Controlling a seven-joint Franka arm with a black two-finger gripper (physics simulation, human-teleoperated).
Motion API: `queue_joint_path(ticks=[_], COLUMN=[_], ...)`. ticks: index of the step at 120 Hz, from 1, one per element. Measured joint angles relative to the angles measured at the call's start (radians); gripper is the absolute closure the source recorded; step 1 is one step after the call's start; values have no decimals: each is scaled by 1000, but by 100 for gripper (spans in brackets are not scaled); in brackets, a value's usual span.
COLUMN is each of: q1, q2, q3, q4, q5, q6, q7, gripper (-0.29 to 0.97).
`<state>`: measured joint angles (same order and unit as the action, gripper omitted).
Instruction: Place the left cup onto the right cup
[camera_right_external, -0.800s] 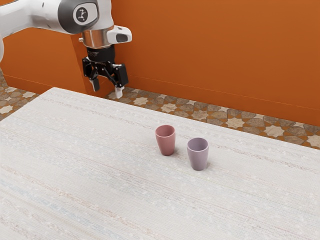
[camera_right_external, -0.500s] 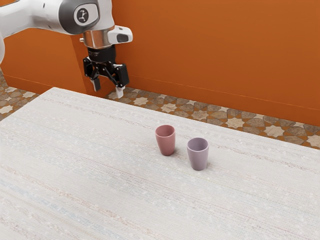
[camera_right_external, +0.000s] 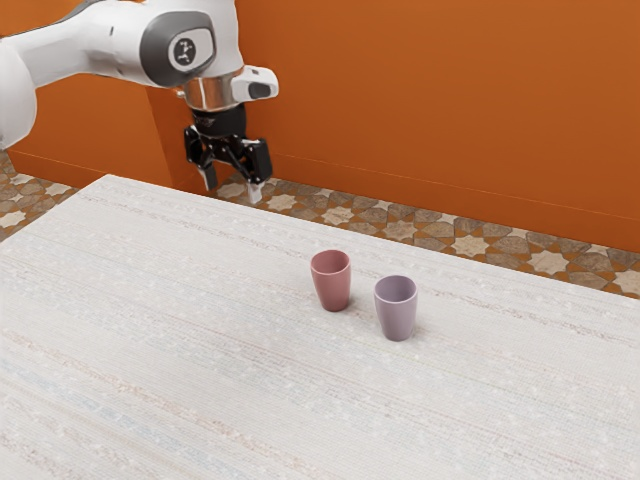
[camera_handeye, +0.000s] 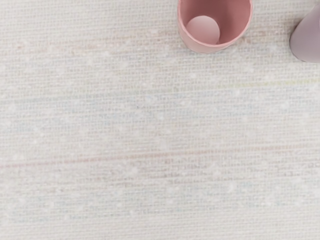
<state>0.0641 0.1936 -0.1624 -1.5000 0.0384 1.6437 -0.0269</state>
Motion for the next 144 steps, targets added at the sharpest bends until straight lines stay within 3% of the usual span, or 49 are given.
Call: queue_joint_path(ticks=[29,144], q1=[-1,-26], q2=[65,426], q3=[1,-10], q4=[12,290], q5=[0,8], q6=[48,83], q7=[3,52], gripper=[0,1])
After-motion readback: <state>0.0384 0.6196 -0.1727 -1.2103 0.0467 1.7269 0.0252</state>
